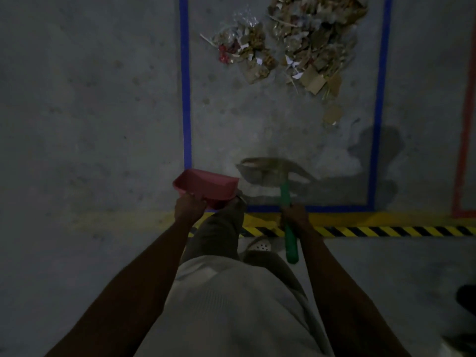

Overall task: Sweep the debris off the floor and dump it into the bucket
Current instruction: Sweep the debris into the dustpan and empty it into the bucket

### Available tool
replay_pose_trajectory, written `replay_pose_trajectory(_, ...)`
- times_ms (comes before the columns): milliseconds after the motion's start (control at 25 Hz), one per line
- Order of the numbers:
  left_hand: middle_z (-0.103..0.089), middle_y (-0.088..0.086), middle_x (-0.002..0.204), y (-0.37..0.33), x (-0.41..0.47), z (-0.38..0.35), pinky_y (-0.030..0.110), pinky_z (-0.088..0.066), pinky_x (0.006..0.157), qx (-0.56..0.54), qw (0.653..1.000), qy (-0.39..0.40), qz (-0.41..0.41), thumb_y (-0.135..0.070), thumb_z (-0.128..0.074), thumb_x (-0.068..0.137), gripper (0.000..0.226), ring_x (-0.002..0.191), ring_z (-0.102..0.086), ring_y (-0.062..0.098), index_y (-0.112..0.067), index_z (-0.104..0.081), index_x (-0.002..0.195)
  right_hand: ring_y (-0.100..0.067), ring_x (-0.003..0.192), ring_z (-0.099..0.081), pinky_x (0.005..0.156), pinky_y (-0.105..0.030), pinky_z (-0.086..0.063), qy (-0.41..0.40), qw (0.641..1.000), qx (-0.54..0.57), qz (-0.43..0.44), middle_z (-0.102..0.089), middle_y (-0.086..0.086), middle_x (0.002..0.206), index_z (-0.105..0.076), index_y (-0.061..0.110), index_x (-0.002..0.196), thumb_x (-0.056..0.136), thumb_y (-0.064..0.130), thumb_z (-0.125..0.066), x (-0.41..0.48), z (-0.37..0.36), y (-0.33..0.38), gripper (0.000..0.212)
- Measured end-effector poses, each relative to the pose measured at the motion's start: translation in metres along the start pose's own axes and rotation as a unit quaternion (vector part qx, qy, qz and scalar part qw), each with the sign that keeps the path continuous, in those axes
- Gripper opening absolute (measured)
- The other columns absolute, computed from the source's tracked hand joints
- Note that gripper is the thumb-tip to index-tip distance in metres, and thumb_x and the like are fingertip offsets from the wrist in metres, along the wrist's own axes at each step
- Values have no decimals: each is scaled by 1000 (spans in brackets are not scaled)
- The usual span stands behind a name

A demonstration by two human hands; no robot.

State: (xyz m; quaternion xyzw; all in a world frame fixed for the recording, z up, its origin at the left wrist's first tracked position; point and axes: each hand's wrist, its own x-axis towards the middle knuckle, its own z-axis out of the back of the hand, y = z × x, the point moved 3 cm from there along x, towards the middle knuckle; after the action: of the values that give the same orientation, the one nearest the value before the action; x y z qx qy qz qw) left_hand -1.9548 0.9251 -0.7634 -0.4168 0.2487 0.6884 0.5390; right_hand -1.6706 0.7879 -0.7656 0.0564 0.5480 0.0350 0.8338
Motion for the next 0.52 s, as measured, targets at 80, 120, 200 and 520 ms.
replay_pose_trajectory(80, -56, 28, 131, -8, -9, -5, 41, -43, 99, 19, 1000, 5, -8, -28, -58, 96, 47, 122, -54, 41, 3, -55, 132, -39, 87, -67, 79, -54, -59, -40, 999, 24, 14, -63, -29, 100, -58, -8, 118, 97, 11, -61, -11, -2, -7, 28)
replay_pose_trajectory(120, -54, 28, 133, -13, -14, -7, 42, -42, 100, 39, 999, 11, -16, -29, -56, 97, 47, 124, -52, 42, 2, -54, 133, -36, 82, -67, 71, -47, -60, -47, 998, 38, 30, -63, -27, 98, -59, -4, 116, 96, 12, -62, -22, -3, -16, 26)
replay_pose_trajectory(200, -53, 29, 133, -23, -26, -11, 43, -42, 102, 45, 999, 6, -29, -29, -57, 97, 48, 125, -51, 43, 4, -54, 132, -28, 65, -63, 51, -30, -54, -22, 995, 69, 63, -64, -23, 86, -62, -2, 111, 95, 11, -64, -49, -1, -37, 21)
replay_pose_trajectory(520, -52, 27, 138, -21, -85, -46, 44, -43, 101, 50, 997, -43, -37, -33, -54, 99, 49, 125, -52, 43, -2, -52, 137, -20, 46, -54, 42, -26, -42, 184, 972, 118, 83, -57, -20, 72, -59, -10, 115, 97, 4, -62, -89, -2, -111, 23)
